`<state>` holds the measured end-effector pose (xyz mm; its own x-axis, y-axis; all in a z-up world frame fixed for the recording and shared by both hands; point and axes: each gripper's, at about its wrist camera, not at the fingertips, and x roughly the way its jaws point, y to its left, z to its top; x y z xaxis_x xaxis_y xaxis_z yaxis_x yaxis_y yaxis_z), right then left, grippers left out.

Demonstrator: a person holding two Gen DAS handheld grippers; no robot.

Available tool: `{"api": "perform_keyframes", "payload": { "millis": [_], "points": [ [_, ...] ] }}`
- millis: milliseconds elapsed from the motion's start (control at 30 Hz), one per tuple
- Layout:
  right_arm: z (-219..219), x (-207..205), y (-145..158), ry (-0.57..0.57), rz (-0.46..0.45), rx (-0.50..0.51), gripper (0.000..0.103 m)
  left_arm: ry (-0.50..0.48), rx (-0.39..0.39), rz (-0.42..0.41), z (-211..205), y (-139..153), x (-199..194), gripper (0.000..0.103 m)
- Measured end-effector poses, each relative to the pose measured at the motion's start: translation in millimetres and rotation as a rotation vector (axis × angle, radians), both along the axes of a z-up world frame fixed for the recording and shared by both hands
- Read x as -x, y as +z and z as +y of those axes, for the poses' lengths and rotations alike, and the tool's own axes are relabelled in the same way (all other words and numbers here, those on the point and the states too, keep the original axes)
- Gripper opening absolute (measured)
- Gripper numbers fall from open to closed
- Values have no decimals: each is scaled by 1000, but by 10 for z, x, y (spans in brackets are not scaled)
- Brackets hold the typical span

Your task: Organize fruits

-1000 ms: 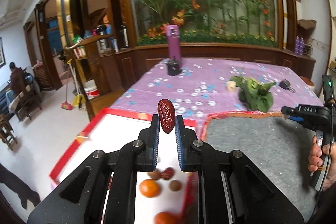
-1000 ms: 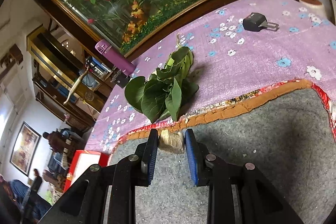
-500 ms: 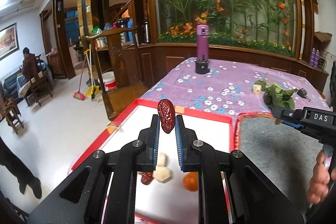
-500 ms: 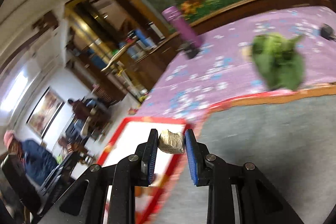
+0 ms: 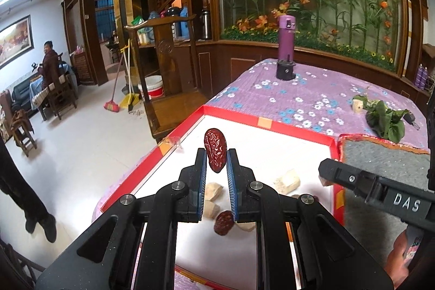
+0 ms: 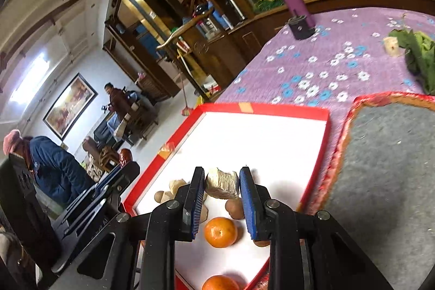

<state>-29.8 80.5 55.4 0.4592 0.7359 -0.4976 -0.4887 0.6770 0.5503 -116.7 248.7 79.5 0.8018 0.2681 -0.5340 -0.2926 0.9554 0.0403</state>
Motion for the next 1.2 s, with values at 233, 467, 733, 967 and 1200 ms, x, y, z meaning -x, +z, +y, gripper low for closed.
{"api": "perform_keyframes", "payload": {
  "millis": [233,467,733,967,1200],
  "points": [
    [154,-63,-193,30,14,41,25,20,8,38,102,-163,-80,14],
    [217,-86,-244,22,-1,105,26,31,10,110,105,-368,-189,14],
    [-3,23,-88,-13,-77,29,47,19,2,111,49,-306,-116,22],
    [-174,143,6,-53,-88,-18,47,56,-45,-39,-22,93,270,62],
    [-363,504,259,-67,-138,-44,47,63,-87,-129,-169,427,653,81]
  ]
}}
